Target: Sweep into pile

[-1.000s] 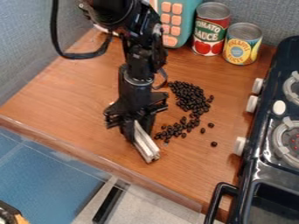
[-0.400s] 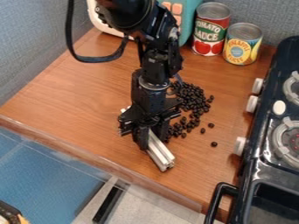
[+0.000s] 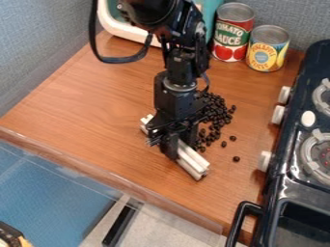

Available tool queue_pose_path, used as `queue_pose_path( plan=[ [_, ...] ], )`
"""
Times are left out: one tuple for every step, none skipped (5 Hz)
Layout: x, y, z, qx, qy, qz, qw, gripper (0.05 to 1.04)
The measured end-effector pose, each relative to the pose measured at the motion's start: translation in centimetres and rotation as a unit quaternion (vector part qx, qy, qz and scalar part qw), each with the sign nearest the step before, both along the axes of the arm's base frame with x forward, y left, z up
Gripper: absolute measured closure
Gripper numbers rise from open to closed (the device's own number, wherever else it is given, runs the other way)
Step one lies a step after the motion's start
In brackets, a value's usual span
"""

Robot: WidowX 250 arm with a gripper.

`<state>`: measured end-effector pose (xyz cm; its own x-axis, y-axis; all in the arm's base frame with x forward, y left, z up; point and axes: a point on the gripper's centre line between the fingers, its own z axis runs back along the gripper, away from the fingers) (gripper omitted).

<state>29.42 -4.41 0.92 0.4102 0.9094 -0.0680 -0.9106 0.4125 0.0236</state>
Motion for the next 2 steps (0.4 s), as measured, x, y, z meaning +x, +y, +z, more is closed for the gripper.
queue_pose_path(
  plan=[
    [1.3,0.0,-0.2,-0.005,-0.001,0.033,0.9995,0.704],
    [2.4,-0.2,-0.2,-0.008,-0.005,0.072,0.9974,0.704]
  ],
)
